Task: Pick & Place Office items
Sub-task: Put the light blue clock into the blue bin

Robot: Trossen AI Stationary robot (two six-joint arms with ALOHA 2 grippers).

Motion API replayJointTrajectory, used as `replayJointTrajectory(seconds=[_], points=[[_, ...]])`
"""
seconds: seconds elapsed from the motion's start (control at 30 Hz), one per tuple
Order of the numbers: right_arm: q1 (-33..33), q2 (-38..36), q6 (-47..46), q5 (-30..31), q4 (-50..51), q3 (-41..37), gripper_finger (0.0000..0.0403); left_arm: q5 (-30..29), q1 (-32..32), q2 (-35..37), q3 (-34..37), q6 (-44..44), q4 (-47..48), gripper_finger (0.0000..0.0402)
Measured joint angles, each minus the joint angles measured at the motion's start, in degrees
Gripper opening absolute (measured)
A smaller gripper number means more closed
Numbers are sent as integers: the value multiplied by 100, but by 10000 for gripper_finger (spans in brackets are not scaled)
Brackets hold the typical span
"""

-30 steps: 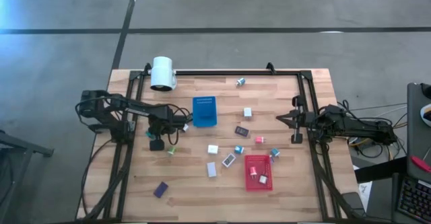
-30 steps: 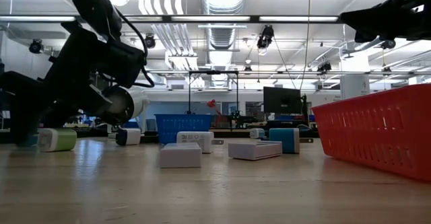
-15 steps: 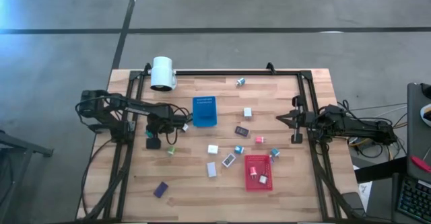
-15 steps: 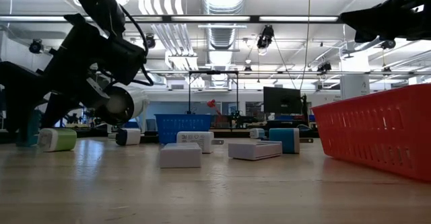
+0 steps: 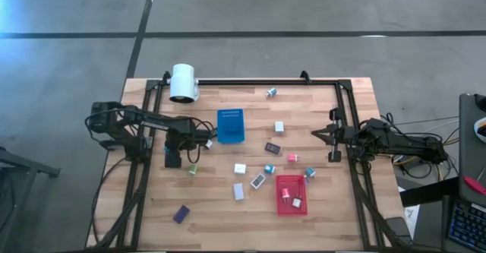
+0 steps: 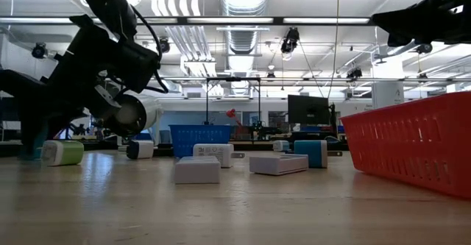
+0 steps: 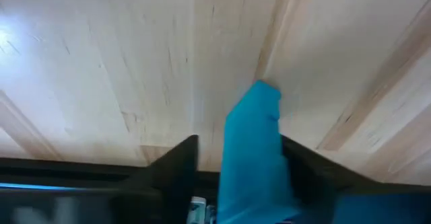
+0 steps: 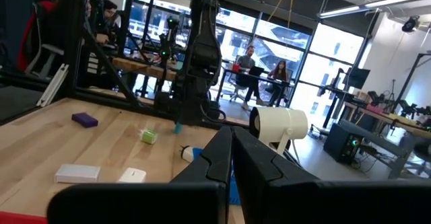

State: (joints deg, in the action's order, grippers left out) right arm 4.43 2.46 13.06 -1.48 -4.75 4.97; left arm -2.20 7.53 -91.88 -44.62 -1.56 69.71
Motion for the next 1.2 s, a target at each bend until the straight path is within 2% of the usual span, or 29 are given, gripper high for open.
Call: replayJointTrajectory(seconds=[0.17, 0.43, 0.67, 0.97, 1.2], points=[[0, 0, 20, 2, 0, 0, 8, 42, 0, 0, -42, -52, 70, 59], [-2, 0, 15, 4, 0, 0, 8, 48, -11, 214, -341, -151, 351, 56], [0, 2, 4, 4, 4, 0, 8, 75, -11, 1087, -687, -258, 92, 57], [-2, 2, -88, 2, 4, 0, 8, 157, -13, 2791, -832, -278, -2165, 57], [-2, 1, -205, 1, 2, -9, 8, 215, -15, 3907, -168, -429, -4231, 57]])
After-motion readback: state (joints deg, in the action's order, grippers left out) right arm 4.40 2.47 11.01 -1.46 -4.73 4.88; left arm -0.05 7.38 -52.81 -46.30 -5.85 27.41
